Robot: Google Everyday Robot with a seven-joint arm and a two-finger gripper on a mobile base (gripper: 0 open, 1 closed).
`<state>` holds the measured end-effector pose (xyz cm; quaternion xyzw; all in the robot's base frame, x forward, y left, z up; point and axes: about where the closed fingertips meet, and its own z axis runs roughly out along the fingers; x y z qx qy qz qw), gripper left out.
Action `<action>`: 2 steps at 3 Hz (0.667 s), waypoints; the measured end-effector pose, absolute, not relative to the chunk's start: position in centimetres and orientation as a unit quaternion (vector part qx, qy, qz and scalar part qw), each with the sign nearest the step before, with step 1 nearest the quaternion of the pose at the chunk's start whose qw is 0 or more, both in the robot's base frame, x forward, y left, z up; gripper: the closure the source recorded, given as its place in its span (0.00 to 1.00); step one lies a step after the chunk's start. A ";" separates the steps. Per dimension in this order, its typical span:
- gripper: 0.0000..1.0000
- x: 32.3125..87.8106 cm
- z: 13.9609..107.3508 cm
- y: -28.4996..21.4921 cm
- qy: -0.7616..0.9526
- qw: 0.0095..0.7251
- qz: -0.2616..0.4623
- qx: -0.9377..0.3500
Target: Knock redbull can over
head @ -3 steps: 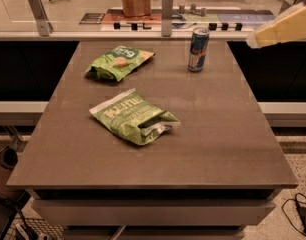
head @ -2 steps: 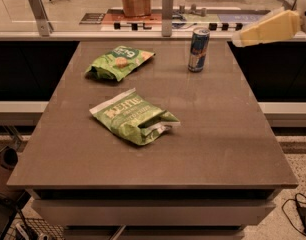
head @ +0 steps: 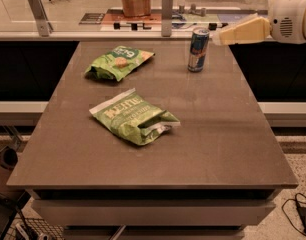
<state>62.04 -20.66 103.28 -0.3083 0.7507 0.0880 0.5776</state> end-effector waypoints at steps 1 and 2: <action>0.00 62.2 103.5 -20.4 0.751 0.578 0.087 -0.308; 0.00 63.5 102.0 -19.7 0.756 0.575 0.104 -0.297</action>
Offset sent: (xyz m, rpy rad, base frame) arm 0.0367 0.0131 -0.0399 0.0928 0.0611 -0.0117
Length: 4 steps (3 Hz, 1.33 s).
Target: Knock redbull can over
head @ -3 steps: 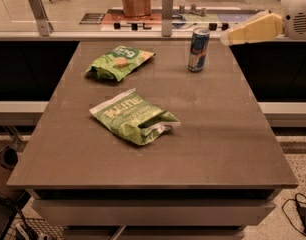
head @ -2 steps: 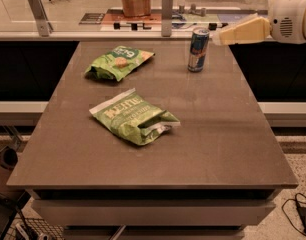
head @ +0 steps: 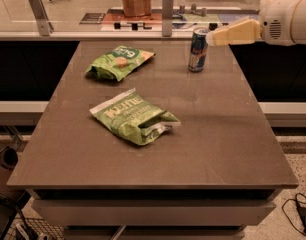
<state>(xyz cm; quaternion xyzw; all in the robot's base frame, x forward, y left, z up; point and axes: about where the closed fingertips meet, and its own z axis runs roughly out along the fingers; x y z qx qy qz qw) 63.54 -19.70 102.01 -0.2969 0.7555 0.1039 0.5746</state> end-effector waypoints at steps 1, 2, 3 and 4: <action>0.00 64.9 99.6 -18.4 0.757 0.571 0.132 -0.287; 0.00 65.8 97.3 -17.2 0.755 0.570 0.159 -0.281; 0.00 66.7 95.3 -16.1 0.747 0.573 0.183 -0.285; 0.00 67.6 93.7 -15.6 0.731 0.582 0.200 -0.295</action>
Offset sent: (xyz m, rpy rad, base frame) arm 0.0336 0.0346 -0.0755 0.1561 0.0647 0.0636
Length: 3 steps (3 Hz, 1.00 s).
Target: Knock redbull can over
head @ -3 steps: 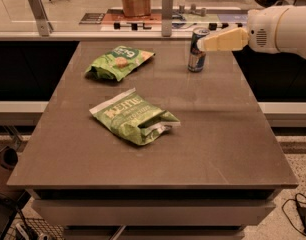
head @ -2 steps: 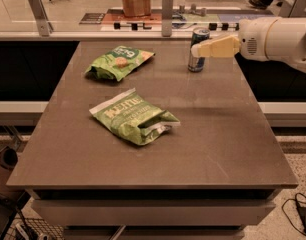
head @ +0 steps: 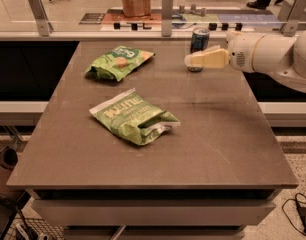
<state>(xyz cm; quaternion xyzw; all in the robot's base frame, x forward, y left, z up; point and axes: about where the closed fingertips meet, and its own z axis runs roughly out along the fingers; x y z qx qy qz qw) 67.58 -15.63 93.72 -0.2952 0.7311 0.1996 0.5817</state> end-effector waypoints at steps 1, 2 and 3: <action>0.00 68.7 92.5 -15.7 0.718 0.588 0.210 -0.305; 0.00 69.8 91.7 -16.0 0.712 0.593 0.214 -0.309; 0.00 70.7 91.3 -15.7 0.708 0.597 0.216 -0.311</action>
Offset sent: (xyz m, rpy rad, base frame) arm 0.0352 -0.0143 -0.0286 0.0255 -0.0536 0.0477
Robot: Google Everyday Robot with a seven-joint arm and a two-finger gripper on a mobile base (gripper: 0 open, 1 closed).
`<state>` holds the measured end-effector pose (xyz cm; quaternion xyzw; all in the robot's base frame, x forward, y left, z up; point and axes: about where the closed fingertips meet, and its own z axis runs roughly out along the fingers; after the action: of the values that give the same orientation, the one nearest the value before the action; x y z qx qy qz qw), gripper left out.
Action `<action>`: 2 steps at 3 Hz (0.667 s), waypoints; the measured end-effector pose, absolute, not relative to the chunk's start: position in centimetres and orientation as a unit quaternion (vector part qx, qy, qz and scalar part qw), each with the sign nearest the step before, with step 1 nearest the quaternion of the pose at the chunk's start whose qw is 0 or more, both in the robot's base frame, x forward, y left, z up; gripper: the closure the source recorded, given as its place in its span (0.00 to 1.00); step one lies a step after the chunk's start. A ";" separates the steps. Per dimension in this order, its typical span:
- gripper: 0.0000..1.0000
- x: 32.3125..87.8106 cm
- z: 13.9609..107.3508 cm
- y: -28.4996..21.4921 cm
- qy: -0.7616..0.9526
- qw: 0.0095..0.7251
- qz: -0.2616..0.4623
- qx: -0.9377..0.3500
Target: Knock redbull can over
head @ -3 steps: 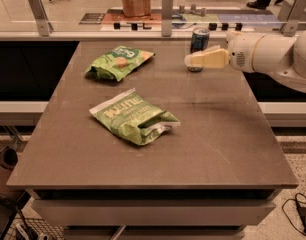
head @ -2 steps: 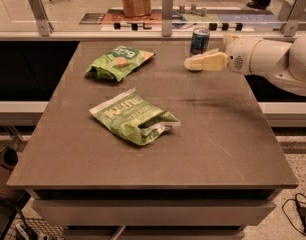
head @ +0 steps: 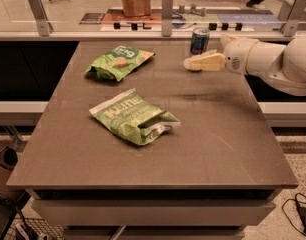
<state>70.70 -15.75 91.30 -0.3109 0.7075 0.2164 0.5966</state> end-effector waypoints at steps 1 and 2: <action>0.00 71.6 90.9 -15.1 0.707 0.601 0.215 -0.306; 0.00 72.5 90.4 -14.5 0.708 0.605 0.213 -0.296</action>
Offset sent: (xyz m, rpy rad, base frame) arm 0.0300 0.0135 -0.0153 0.0311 -0.0100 -0.0634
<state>72.54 -14.46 90.36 -0.2959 0.7079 0.2130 0.6050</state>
